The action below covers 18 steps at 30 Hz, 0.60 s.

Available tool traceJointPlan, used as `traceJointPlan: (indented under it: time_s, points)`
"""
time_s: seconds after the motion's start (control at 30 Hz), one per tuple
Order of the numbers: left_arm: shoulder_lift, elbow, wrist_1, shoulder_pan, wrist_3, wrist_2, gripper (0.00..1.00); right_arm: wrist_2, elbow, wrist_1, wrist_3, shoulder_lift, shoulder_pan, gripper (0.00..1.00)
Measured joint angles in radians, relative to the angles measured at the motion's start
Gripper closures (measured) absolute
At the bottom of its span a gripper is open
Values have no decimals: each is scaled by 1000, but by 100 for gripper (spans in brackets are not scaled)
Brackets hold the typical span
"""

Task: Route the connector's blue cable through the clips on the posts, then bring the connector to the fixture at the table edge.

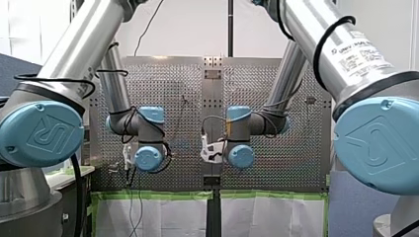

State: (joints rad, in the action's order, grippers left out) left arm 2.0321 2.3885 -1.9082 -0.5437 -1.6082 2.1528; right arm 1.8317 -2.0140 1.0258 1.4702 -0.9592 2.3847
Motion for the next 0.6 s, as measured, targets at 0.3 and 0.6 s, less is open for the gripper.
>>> traceJointPlan:
  time_s: [0.3, 0.6]
  points:
    - [68, 0, -2, 0, 2, 0, 100, 0, 0, -1, 0, 79, 1, 100]
    - [76, 0, -2, 0, 2, 0, 100, 2, 7, -19, 16, 79, -17, 100]
